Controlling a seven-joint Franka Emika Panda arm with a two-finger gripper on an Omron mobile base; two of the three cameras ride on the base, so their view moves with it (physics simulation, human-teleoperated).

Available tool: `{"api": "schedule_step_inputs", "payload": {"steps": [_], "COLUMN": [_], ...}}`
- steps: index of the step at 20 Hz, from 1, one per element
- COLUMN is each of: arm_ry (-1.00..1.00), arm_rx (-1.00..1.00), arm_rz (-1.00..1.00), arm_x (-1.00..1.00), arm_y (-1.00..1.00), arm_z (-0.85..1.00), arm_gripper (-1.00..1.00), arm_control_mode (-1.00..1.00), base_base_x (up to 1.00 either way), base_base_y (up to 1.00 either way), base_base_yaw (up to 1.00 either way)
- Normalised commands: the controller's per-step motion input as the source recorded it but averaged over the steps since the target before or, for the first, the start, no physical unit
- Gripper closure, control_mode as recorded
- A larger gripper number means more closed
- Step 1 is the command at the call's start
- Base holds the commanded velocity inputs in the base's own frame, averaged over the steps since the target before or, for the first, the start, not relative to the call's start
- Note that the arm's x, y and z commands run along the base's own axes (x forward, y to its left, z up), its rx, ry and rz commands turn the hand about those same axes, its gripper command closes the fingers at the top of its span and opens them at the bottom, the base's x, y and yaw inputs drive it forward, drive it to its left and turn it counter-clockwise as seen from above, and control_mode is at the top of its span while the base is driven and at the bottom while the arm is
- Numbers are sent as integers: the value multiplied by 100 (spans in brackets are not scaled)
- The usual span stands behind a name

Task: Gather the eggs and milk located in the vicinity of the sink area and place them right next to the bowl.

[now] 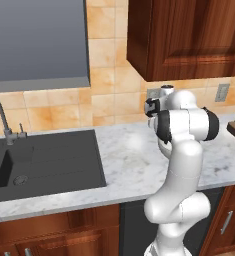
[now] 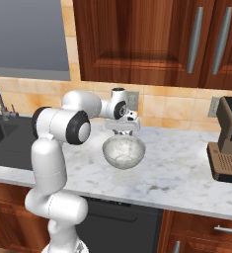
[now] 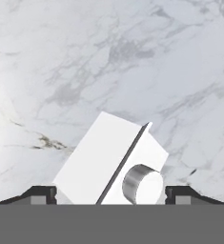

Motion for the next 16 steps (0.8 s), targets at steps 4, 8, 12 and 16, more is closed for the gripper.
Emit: {"api": "schedule_step_inputs", "payload": {"steps": [4, 8, 12, 16], "arm_ry": [0, 0, -1, 0], "arm_rx": [0, 0, 0, 0], "arm_rz": [0, 0, 0, 0], "arm_x": [0, 0, -5, -1], "arm_y": [0, 0, 0, 0], "arm_z": [2, 6, 22, 27], "arm_gripper": [-100, -100, -100, -100], "arm_control_mode": [-100, -100, -100, -100], "base_base_x": [0, 0, 0, 0], "base_base_y": [0, 0, 0, 0], "base_base_yaw": [0, 0, 0, 0]}}
